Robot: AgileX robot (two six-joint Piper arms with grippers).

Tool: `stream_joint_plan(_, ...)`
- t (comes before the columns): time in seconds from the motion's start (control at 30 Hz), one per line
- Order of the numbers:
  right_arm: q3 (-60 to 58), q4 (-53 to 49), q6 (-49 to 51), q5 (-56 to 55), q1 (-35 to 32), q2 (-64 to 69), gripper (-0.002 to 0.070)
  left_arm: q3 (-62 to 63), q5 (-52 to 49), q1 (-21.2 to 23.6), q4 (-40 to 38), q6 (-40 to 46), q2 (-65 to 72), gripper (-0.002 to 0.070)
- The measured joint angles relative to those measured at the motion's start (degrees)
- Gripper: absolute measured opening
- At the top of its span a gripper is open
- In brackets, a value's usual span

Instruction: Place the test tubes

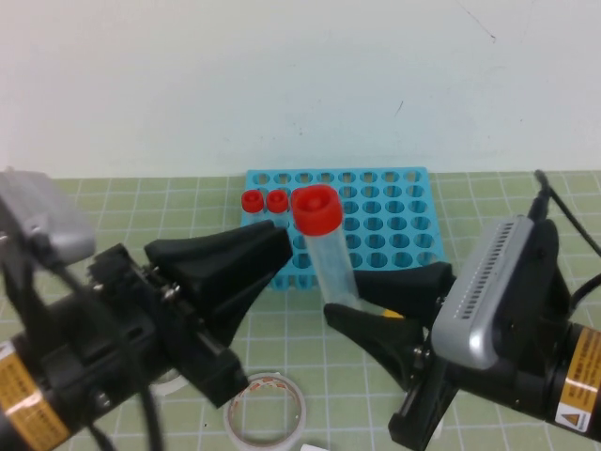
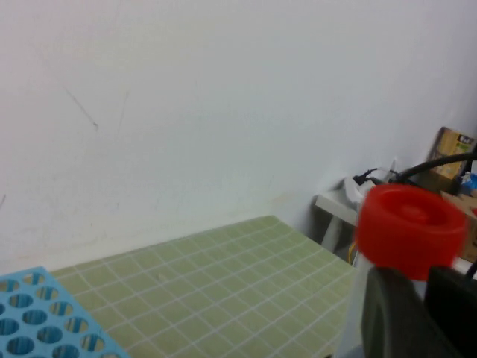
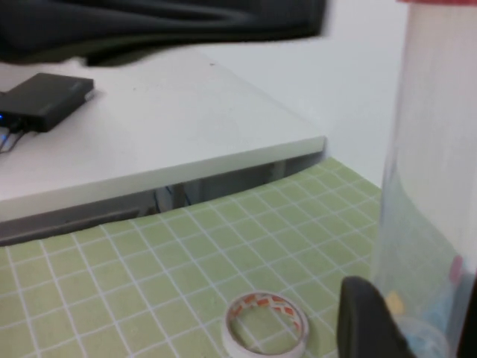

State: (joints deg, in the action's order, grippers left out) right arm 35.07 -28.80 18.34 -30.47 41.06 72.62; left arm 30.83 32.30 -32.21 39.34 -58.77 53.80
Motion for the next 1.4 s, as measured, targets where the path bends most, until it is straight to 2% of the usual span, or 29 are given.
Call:
stream_joint_plan(0.1,0.00,-1.40,0.72,-1.66,0.00,0.40,0.0230,0.16,0.50,0.00,-0.08,-0.26,2.16,0.0148)
stream_joint_plan(0.27,0.00,-2.26,1.12,-2.09,0.00,1.51,0.0230,0.16,5.40,0.00,0.02,-0.26,6.11,0.0379)
stream_joint_plan(0.33,0.00,-2.85,1.12,-2.31,0.00,2.26,0.0230,0.16,8.04,-0.09,-0.22,-0.26,7.87,0.0430)
stream_joint_plan(0.4,0.00,-3.25,1.12,-2.42,0.00,3.09,0.0230,0.16,9.99,-0.09,-0.85,-0.26,9.10,0.0451)
stream_joint_plan(0.9,0.00,-3.71,1.69,-2.52,0.00,5.05,0.0230,0.16,11.14,-0.09,-4.05,1.53,10.11,0.0466)
stream_joint_plan(1.0,0.00,-3.83,1.78,-2.52,0.00,5.05,0.0230,0.16,11.14,-0.09,-4.05,1.53,10.11,0.0414)
stream_joint_plan(1.1,0.00,-3.95,1.78,-2.79,0.00,5.05,0.0230,0.16,11.14,-0.09,-4.05,1.77,10.11,0.0283)
stream_joint_plan(1.13,0.00,-4.04,1.78,-2.78,0.11,5.05,0.0230,0.16,11.14,-0.09,-3.63,2.24,10.11,0.0267)
stream_joint_plan(1.4,0.00,-4.57,1.78,-2.56,0.11,5.10,0.0230,0.25,11.34,-0.09,-0.90,4.80,10.11,0.0269)
